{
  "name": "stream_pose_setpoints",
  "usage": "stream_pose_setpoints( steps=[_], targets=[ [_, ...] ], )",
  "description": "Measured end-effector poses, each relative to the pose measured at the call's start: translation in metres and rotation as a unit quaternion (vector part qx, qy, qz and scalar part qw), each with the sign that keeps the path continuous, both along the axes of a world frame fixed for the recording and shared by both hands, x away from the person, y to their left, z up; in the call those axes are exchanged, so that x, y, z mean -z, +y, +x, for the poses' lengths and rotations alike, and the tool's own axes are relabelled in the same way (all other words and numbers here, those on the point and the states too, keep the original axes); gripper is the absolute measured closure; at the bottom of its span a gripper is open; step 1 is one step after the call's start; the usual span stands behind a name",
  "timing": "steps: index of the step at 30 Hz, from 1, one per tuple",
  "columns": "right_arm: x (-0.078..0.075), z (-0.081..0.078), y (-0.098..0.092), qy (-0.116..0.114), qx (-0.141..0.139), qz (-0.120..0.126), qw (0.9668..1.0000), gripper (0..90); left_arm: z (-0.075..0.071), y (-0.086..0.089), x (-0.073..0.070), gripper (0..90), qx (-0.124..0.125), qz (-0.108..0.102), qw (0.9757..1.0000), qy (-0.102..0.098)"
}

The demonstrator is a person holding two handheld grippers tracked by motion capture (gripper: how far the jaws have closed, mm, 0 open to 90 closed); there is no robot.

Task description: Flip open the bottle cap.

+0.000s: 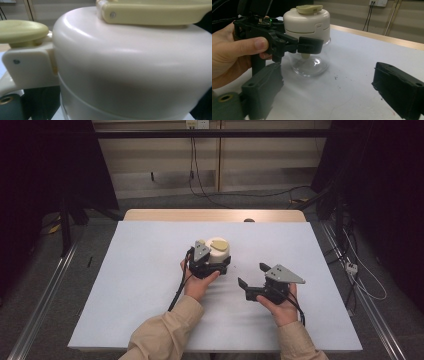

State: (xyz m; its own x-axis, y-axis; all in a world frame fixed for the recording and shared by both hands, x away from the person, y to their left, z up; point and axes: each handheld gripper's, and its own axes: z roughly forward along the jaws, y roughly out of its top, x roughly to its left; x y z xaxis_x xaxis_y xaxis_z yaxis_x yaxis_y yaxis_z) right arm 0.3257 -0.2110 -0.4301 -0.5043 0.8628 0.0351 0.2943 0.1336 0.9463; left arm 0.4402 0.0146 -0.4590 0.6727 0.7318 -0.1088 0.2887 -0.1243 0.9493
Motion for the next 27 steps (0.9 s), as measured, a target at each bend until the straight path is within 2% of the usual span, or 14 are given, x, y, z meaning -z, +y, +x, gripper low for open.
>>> stream_pose_setpoints(
  steps=[5,7,11,15,20,24,27],
  targets=[
    [-0.006,0.008,0.004,0.002,0.004,-0.002,1.0000,17.7,0.000,0.000,0.000,5.0,0.000,0.002,1.0000,-0.001],
    [-0.009,0.012,0.005,0.005,0.007,0.009,0.9999,20.5,0.000,0.000,0.000,5.0,0.000,-0.001,1.0000,0.002],
    [-0.014,0.020,0.008,0.004,0.003,0.010,0.9999,32.7,0.000,0.000,0.000,5.0,0.000,0.002,1.0000,0.000],
    [-0.016,0.025,0.011,0.005,0.001,0.013,0.9999,49.6,0.000,0.000,0.000,5.0,0.000,0.000,1.0000,0.002],
    [-0.019,0.031,0.014,0.004,0.000,0.008,1.0000,56.1,0.000,0.000,0.000,5.0,0.001,0.003,1.0000,-0.001],
    [-0.022,0.036,0.017,0.008,-0.005,0.004,0.9999,64.6,0.000,0.000,0.000,5.0,0.000,0.003,1.0000,0.001],
    [-0.024,0.041,0.018,0.016,-0.005,0.004,0.9999,74.5,0.000,0.000,0.000,5.0,0.000,0.002,1.0000,0.000]
  ],
)
